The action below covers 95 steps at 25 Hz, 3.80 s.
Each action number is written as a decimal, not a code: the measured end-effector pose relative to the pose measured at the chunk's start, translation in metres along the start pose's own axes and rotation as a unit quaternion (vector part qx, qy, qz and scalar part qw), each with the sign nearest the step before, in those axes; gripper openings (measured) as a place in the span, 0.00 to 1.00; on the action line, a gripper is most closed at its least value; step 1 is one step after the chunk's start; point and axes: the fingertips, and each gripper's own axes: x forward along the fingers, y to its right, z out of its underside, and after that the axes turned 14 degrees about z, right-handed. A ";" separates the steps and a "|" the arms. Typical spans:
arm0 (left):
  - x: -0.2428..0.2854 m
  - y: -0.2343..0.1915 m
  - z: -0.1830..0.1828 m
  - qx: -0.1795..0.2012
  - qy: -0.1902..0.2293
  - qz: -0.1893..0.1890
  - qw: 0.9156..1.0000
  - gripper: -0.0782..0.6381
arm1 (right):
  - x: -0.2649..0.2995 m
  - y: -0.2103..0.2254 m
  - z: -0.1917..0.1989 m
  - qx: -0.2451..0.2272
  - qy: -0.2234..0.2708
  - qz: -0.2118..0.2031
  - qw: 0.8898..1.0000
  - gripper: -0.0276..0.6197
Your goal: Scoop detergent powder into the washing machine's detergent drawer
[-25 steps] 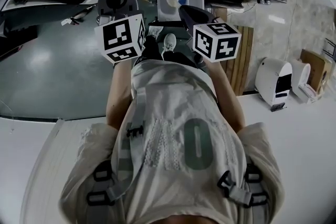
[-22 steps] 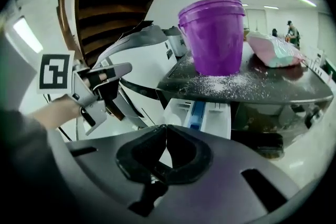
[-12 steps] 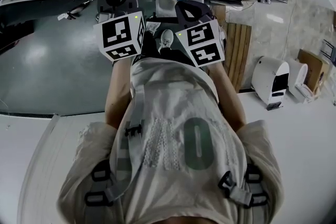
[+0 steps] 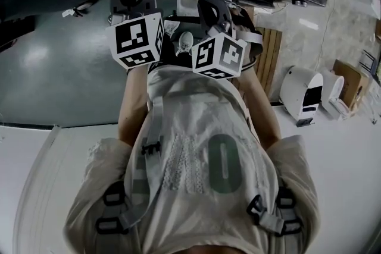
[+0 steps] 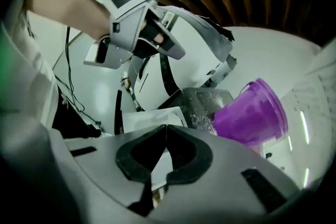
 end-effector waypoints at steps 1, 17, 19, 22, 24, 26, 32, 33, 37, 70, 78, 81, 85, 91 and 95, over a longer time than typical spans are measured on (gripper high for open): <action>-0.001 0.000 0.001 -0.001 0.000 -0.002 1.000 0.14 | 0.000 -0.001 0.000 -0.035 0.007 0.009 0.999 0.06; -0.030 0.000 0.021 -0.018 0.002 -0.026 1.000 0.14 | 0.006 0.000 0.000 -0.343 0.075 0.136 0.926 0.06; -0.031 0.000 0.021 -0.018 0.003 -0.026 1.000 0.14 | 0.006 0.000 0.001 -0.341 0.073 0.135 0.927 0.06; -0.030 0.002 0.019 -0.016 0.003 -0.024 1.000 0.14 | 0.005 0.000 0.002 -0.343 0.072 0.134 0.927 0.06; -0.029 0.002 0.018 -0.014 0.004 -0.022 1.000 0.14 | 0.005 -0.001 0.003 -0.344 0.072 0.132 0.927 0.06; -0.028 0.002 0.016 -0.013 0.005 -0.020 1.000 0.14 | 0.005 -0.001 0.003 -0.341 0.071 0.131 0.928 0.06; -0.026 0.003 0.012 -0.012 0.006 -0.016 1.000 0.14 | 0.003 0.004 -0.002 -0.308 0.084 0.126 0.939 0.06; -0.026 0.004 0.011 -0.011 0.007 -0.015 1.000 0.14 | 0.002 0.005 -0.005 -0.288 0.090 0.122 0.946 0.06; -0.022 0.007 0.000 -0.002 0.015 -0.008 1.000 0.14 | -0.005 0.020 -0.019 -0.164 0.103 0.103 0.976 0.06; 0.016 0.095 -0.149 0.114 0.122 0.138 0.976 0.14 | -0.119 0.223 0.066 0.511 0.136 0.340 0.777 0.06; 0.021 0.103 -0.153 0.120 0.129 0.149 0.973 0.14 | -0.116 0.224 0.072 0.530 0.137 0.338 0.765 0.06; 0.020 0.101 -0.153 0.121 0.130 0.147 0.973 0.14 | -0.118 0.223 0.071 0.529 0.137 0.339 0.766 0.06; 0.019 0.099 -0.153 0.121 0.131 0.143 0.974 0.14 | -0.118 0.222 0.073 0.529 0.135 0.338 0.767 0.06; 0.019 0.098 -0.151 0.121 0.128 0.139 0.975 0.14 | -0.118 0.223 0.076 0.526 0.132 0.338 0.769 0.06; 0.017 0.097 -0.152 0.121 0.129 0.138 0.974 0.14 | -0.118 0.221 0.074 0.528 0.133 0.335 0.769 0.06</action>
